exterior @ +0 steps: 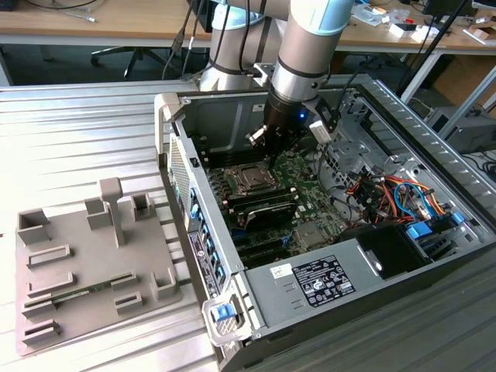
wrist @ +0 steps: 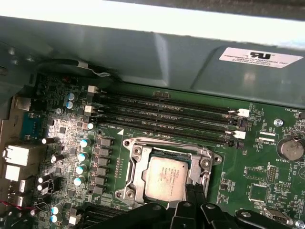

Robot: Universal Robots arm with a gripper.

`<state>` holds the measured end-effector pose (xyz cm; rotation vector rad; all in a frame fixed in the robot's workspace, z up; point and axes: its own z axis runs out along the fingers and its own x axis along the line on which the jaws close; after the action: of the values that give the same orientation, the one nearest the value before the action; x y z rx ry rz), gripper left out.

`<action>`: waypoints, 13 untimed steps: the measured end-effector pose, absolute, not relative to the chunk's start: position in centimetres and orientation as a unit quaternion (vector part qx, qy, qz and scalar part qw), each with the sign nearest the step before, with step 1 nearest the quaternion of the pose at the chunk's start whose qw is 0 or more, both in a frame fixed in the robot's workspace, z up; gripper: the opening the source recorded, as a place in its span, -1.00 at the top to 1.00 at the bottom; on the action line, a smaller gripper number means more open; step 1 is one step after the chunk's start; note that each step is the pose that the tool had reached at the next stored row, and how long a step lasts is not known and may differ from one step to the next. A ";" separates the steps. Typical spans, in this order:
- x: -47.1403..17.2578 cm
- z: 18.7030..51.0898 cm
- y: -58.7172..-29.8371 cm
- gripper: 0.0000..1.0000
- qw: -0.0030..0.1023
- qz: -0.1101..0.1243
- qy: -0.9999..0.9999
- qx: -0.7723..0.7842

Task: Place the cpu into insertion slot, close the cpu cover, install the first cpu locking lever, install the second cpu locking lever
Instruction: 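Install the first cpu locking lever, then install the second cpu locking lever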

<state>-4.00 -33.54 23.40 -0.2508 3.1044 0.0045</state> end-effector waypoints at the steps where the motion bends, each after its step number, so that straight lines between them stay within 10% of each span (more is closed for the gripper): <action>1: -4.0 23.4 -33.5 0.79 0.014 0.001 0.997 -0.081; 13: -3.9 23.4 -34.5 0.79 0.013 0.001 0.997 -0.080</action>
<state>-3.86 -34.50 23.40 -0.2507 3.1046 0.0046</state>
